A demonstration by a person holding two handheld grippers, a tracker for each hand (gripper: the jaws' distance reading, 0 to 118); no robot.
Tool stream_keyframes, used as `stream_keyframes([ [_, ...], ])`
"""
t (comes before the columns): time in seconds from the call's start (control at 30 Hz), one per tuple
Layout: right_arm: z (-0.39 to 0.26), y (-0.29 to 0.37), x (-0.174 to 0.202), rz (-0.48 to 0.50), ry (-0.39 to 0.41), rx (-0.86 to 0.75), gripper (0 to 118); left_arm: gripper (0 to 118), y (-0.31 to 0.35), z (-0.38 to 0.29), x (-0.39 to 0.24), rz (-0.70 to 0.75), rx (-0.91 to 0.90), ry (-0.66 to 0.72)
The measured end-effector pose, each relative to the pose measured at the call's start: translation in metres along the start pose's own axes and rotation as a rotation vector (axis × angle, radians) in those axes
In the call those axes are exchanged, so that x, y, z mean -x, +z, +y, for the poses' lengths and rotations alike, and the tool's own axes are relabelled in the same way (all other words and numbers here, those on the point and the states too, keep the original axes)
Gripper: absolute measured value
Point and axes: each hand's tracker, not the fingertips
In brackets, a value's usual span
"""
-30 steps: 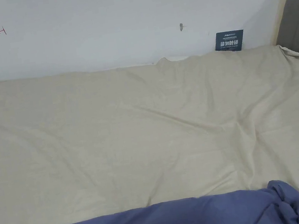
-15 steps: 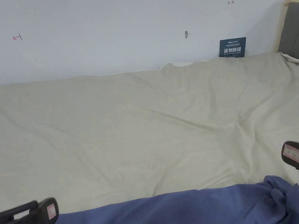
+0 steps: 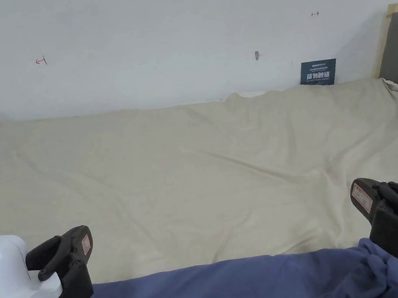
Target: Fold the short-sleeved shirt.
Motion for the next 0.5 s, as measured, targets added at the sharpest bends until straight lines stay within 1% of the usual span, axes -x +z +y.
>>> stream_keyframes([
  [0.1, 0.005, 0.002, 0.0, 0.013, 0.012, 0.011, 0, 0, -0.004, 0.01, 0.029, 0.035, 0.038, 0.019],
  [0.17, 0.008, 0.002, 0.001, 0.008, 0.023, 0.016, 0, 0, -0.02, 0.025, 0.066, 0.11, 0.094, 0.122],
  [0.2, 0.009, 0.001, 0.001, 0.009, 0.028, 0.021, 0, 0, -0.033, 0.027, 0.091, 0.082, 0.219, 0.204],
  [0.23, 0.007, 0.003, 0.002, 0.017, 0.031, 0.036, 0, 0, -0.051, 0.026, 0.121, 0.019, 0.349, 0.288],
  [0.3, 0.008, 0.0, 0.003, 0.028, 0.035, 0.062, 0, 0, -0.085, 0.005, 0.169, -0.165, 0.586, 0.423],
  [0.33, 0.007, -0.003, 0.005, 0.033, 0.042, 0.074, 0, 3, -0.099, -0.014, 0.189, -0.252, 0.702, 0.525],
  [0.37, 0.005, -0.002, 0.007, 0.036, 0.052, 0.086, 0, 25, -0.105, -0.033, 0.203, -0.266, 0.764, 0.598],
  [0.4, 0.004, -0.004, 0.008, 0.041, 0.059, 0.097, 0, 37, -0.11, -0.047, 0.212, -0.3, 0.799, 0.637],
  [0.47, 0.004, -0.01, 0.011, 0.071, 0.063, 0.134, 0, 65, -0.118, -0.072, 0.217, -0.373, 0.842, 0.635],
  [0.5, 0.004, -0.013, 0.013, 0.076, 0.064, 0.148, 0, 109, -0.122, -0.085, 0.218, -0.42, 0.877, 0.626],
])
